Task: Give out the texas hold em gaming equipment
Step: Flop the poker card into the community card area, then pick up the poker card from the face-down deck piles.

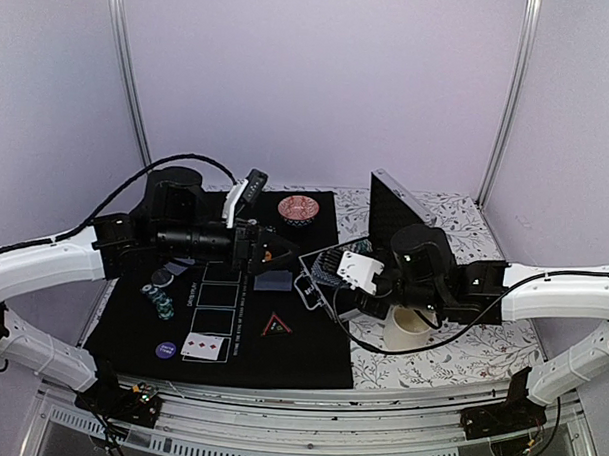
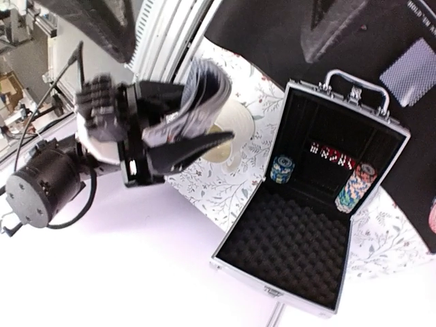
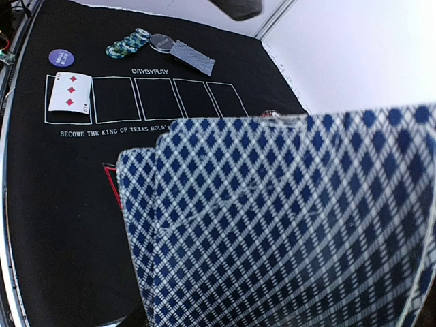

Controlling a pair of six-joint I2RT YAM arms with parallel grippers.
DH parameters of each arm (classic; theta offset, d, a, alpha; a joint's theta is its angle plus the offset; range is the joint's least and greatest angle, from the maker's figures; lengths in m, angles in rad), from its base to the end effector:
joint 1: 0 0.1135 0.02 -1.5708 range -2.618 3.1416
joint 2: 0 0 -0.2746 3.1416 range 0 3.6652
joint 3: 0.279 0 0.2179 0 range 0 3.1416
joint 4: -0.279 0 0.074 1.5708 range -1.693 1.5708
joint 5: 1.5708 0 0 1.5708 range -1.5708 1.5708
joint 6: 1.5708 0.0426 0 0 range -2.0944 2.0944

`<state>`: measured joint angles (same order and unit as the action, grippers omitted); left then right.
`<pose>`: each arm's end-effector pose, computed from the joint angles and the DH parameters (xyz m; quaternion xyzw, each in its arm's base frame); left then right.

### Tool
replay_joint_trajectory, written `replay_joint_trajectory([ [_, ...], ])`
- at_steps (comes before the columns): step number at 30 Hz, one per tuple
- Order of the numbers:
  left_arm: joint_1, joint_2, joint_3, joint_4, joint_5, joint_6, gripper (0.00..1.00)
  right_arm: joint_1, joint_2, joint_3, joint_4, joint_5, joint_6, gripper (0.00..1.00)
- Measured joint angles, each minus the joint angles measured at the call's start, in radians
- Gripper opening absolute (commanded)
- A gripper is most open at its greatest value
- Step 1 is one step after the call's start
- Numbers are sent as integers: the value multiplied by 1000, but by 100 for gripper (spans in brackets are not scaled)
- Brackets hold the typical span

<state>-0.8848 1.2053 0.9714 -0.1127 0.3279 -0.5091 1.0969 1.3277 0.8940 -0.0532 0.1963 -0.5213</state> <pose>0.1459 -0.1999 0.3409 0.2429 0.7757 -0.4663 0.3489 0.1313 0.2378 0.2923 -0.5821 0.6250 0.0652 0.5160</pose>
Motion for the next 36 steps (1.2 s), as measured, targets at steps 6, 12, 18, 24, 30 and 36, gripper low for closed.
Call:
replay_joint_trajectory([
  [6, -14, 92, 63, 18, 0, 115, 76, 9, 18, 14, 0, -20, 0, 43],
  [12, -23, 140, 76, 18, -2, 187, 76, 10, 18, 19, 0, -41, 0, 43],
  [18, -37, 156, 76, 41, 18, 232, 81, 10, 18, 19, 0, -53, 0, 43],
  [24, -47, 213, 101, 41, -26, 256, 77, 11, 18, 19, 0, -57, 0, 44],
  [30, -60, 267, 152, 37, -41, 262, 58, 10, 18, 19, 0, -51, 2, 44],
  [36, -71, 266, 155, 26, -47, 276, 48, 10, 18, 19, 0, -46, 2, 44],
])
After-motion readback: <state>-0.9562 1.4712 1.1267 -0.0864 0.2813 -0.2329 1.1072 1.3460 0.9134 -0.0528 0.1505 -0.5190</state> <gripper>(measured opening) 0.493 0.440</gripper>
